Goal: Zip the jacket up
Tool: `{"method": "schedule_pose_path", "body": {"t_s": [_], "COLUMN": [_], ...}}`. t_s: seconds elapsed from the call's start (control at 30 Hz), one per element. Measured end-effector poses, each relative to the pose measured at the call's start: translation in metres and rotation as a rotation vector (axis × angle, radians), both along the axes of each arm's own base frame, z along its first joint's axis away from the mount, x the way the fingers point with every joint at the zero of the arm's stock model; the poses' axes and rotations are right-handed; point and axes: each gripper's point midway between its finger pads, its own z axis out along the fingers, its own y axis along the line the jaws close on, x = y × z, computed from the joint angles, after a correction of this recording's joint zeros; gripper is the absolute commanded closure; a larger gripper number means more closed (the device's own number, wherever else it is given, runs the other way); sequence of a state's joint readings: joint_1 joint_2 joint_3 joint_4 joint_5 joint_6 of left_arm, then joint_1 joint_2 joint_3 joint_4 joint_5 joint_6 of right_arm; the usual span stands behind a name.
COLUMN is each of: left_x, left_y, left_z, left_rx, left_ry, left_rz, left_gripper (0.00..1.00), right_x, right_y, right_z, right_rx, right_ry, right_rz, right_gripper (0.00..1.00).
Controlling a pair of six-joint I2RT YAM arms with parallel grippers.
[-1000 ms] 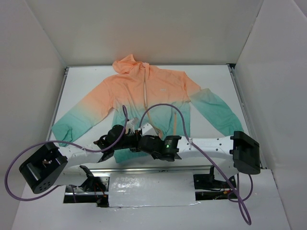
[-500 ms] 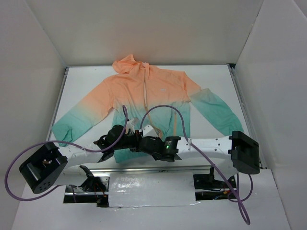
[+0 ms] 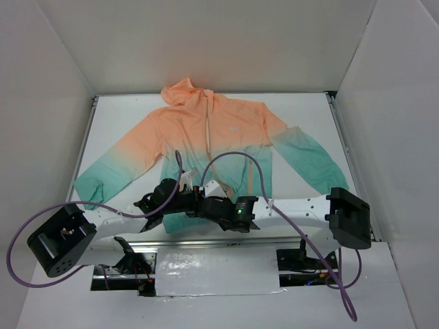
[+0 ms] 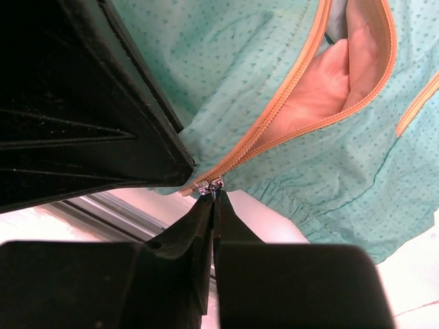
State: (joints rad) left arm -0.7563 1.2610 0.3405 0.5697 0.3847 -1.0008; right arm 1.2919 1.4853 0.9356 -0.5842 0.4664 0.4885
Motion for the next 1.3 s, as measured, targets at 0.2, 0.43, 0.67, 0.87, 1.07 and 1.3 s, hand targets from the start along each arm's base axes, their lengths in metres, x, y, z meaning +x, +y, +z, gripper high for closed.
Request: {"method": "schedule_pose_path", "body": {"t_s": [0.2,0.43,0.67,0.87,1.07,1.3], "left_x": [-0.001,-0.007,-0.004,0.001,-0.002,-0.011], "left_y": [0.0,0.0,0.001,0.0,0.011,0.016], "left_z": [0.0,-0.003,-0.001,0.01,-0.002,-0.006], "left_rx": [0.003,0.014,-0.005,-0.046,-0.005,0.036], "left_ry": [-0.006,-0.041,-0.095,-0.156,-0.16,-0.187], "left_rz": [-0.007,-0.057,-0.059,-0.044,-0.036,-0.083], "left_gripper": [1.0,1.0,1.0,1.0,1.0,1.0], "right_x": [-0.001,-0.01,0.002,0.013,0.006,-0.006], "right_y": [-0.001,-0.001,-0.001,0.001,0.011,0.015], "right_z": [0.0,-0.006,0.014,0.033,0.024,0.017], "right_rx": [-0.023,-0.018,0.147,0.184,0.192,0.222], "right_ry": [0.0,0.17,0.391,0.56,0.72,0.807], "right_rz": [0.045,0.24,0.348,0.417,0.474,0.5], "right_gripper": [1.0,1.0,1.0,1.0,1.0,1.0]}}
